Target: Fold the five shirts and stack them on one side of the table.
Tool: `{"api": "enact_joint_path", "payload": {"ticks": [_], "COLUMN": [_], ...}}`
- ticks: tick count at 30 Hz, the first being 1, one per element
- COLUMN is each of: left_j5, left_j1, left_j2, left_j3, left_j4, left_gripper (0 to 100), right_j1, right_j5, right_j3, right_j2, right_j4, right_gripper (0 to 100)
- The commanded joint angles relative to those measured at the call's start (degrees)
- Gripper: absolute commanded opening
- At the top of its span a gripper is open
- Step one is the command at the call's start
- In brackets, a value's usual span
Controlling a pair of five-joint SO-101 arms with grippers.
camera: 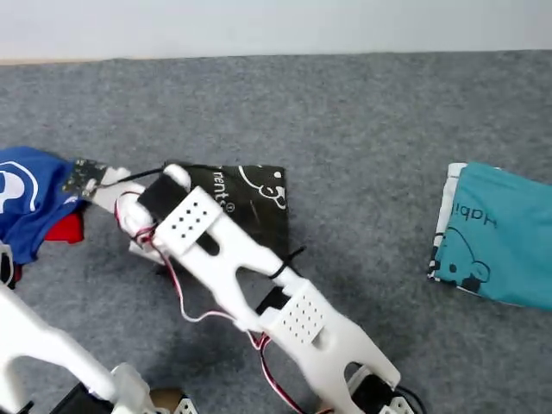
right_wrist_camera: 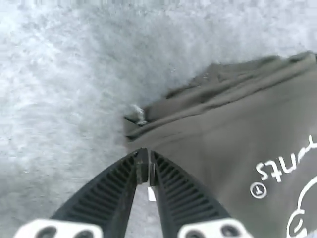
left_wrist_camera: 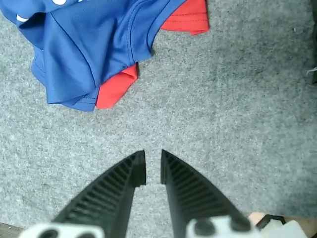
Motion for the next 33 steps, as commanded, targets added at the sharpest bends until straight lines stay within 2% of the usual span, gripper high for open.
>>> {"api": "enact_joint_path", "payload": {"ticks": [1, 6, 15, 20, 23, 27, 33], "left_j5": [0.18, 0.18, 0.18, 1.67, 1.93, 1.93, 1.49], "left_j1": [-0.09, -0.09, -0.09, 0.18, 0.26, 0.26, 0.26], "left_j2": [-1.76, -1.76, -1.76, -1.76, -1.76, -1.76, -1.76], "left_j3": [-0.13, -0.13, -0.13, -0.13, -0.13, -0.13, -0.13], "left_j4": [1.05, 1.14, 1.14, 0.97, 0.88, 0.88, 0.88], "left_gripper": [6, 6, 6, 6, 6, 6, 6], "right_j1": [3.74, 8.66, 22.11, 20.35, 17.98, 18.68, 20.88], "right_j5": [-1.14, -3.43, -3.34, -3.69, -3.52, -3.25, -3.25], "right_j3": [3.96, 20.22, 43.16, 48.70, 54.68, 63.38, 58.81], "right_j2": [-6.29, -15.52, -26.07, -26.24, -26.07, -25.10, -25.01], "right_j4": [2.59, 2.51, 2.33, 0.92, -4.88, -14.20, -11.47], "right_gripper": [0.9, 0.9, 0.9, 0.9, 0.9, 0.9, 0.9]}}
